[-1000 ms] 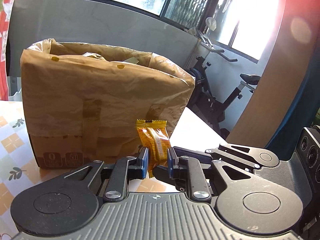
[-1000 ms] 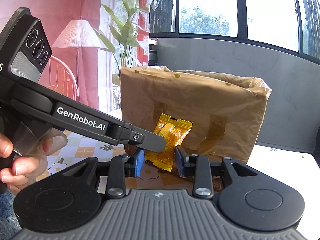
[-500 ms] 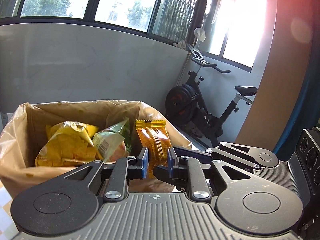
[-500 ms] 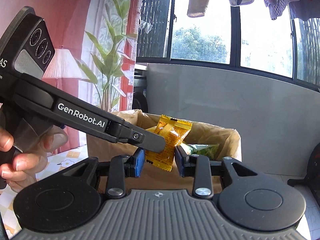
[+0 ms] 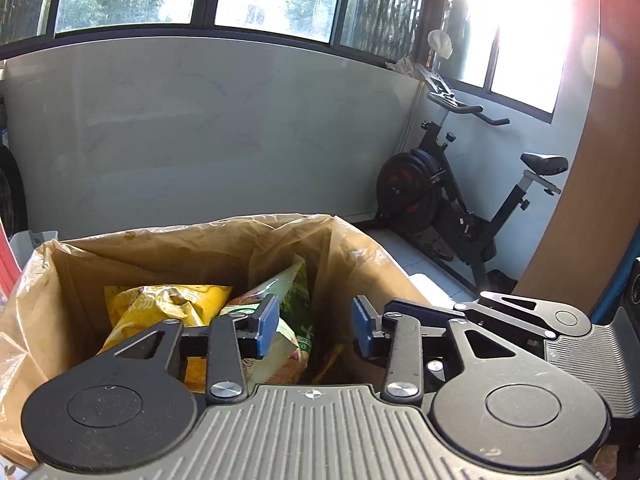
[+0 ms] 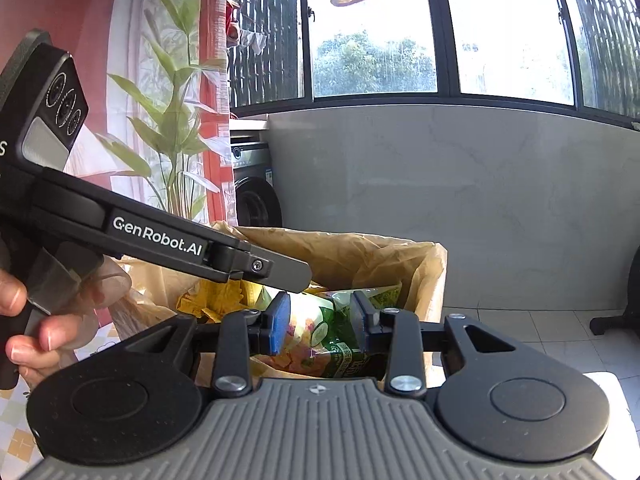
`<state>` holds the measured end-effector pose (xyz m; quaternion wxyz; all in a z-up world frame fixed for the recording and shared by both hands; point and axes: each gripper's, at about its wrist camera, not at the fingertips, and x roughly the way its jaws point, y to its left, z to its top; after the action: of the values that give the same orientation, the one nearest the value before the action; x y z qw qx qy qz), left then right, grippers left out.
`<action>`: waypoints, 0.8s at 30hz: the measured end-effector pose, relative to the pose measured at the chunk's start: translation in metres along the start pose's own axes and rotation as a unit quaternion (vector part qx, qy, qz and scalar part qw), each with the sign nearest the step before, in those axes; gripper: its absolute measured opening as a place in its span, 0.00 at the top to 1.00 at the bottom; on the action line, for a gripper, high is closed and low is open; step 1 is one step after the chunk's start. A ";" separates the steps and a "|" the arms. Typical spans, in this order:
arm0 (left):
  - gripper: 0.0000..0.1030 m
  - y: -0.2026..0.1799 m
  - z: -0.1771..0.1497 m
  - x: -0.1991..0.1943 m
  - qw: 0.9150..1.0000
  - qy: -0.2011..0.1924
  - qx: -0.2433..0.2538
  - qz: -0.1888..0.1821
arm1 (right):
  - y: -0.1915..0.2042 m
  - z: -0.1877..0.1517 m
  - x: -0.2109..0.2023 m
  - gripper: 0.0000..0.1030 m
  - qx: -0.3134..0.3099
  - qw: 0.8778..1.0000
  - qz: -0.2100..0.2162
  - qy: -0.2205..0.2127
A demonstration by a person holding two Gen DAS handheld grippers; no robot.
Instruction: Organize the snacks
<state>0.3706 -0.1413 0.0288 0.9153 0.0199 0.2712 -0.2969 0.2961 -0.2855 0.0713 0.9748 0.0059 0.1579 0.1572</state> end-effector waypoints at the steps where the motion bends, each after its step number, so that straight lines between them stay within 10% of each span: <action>1: 0.56 -0.001 0.000 -0.003 1.000 0.000 0.006 0.008 | 0.000 -0.001 -0.002 0.65 0.004 1.000 -0.003 0.001; 8: 0.14 -0.006 0.003 -0.049 0.997 -0.037 0.044 0.050 | 0.014 0.008 -0.030 0.35 0.016 1.000 -0.021 -0.012; 14: 0.12 -0.016 -0.003 -0.098 0.989 -0.060 0.062 0.118 | 0.045 0.023 -0.064 0.08 0.010 0.999 -0.040 -0.030; 24: 0.11 -0.024 -0.036 -0.188 0.983 -0.108 0.037 0.146 | 0.094 0.029 -0.115 0.02 0.026 0.996 -0.079 -0.013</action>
<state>0.2128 -0.0540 0.0972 0.9714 0.0613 0.1538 -0.1701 0.1730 -0.2303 0.1392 0.9857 0.0213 0.1489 0.0758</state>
